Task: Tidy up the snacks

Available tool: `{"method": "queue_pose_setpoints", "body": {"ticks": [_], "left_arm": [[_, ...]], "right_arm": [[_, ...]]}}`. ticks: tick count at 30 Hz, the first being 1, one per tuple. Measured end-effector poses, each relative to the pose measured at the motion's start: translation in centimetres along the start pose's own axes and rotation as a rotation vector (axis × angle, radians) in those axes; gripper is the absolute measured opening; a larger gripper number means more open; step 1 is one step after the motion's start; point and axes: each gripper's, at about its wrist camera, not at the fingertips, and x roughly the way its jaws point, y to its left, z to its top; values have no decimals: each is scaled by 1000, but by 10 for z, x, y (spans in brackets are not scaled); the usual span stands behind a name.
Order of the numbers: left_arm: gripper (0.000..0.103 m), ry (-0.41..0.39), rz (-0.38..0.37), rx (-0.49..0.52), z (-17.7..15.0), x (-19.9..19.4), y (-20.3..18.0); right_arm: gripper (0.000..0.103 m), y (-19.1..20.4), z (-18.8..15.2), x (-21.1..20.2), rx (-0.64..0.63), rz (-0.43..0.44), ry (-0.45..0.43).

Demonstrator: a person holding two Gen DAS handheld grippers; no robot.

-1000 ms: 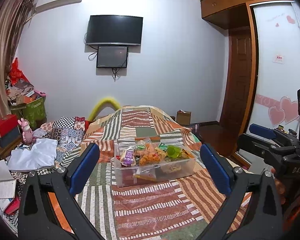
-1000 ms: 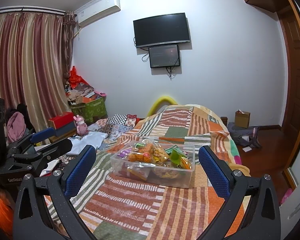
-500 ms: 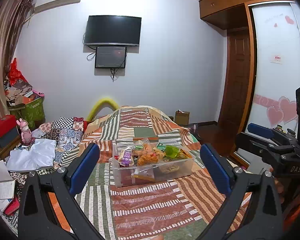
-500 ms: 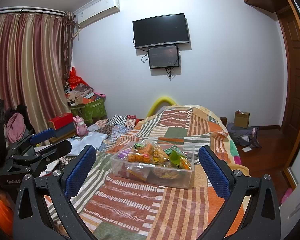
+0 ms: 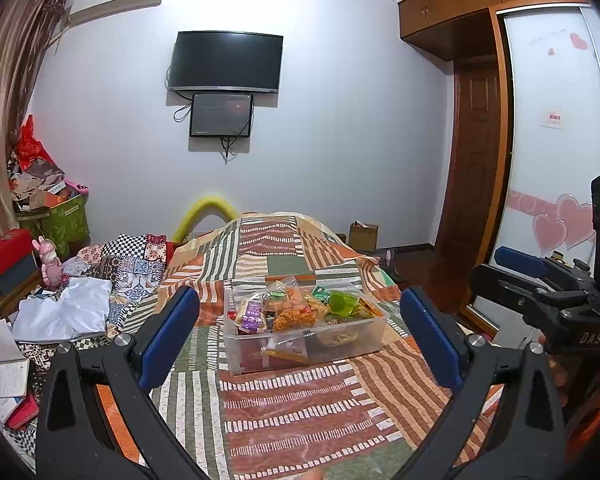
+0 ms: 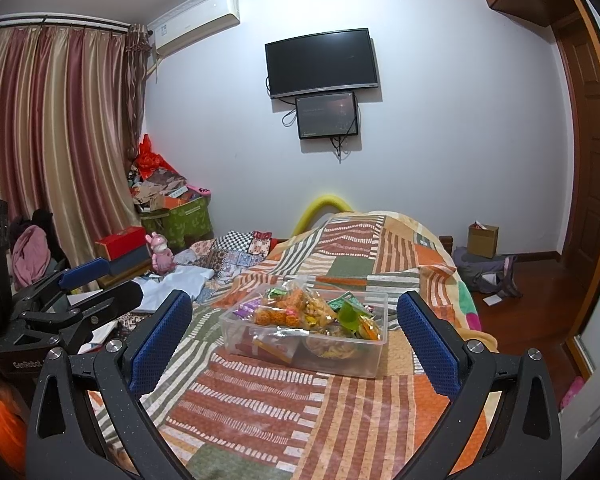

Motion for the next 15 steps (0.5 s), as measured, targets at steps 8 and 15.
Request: {"method": "queue_pose_setpoints", "body": {"ticks": [8, 15], "left_arm": [[102, 6, -6, -5, 1, 1, 0], [102, 14, -10, -5, 0, 2, -2]], "right_arm": [[102, -1, 0, 0, 1, 0, 0], [102, -2, 2, -1, 2, 0, 1]]}}
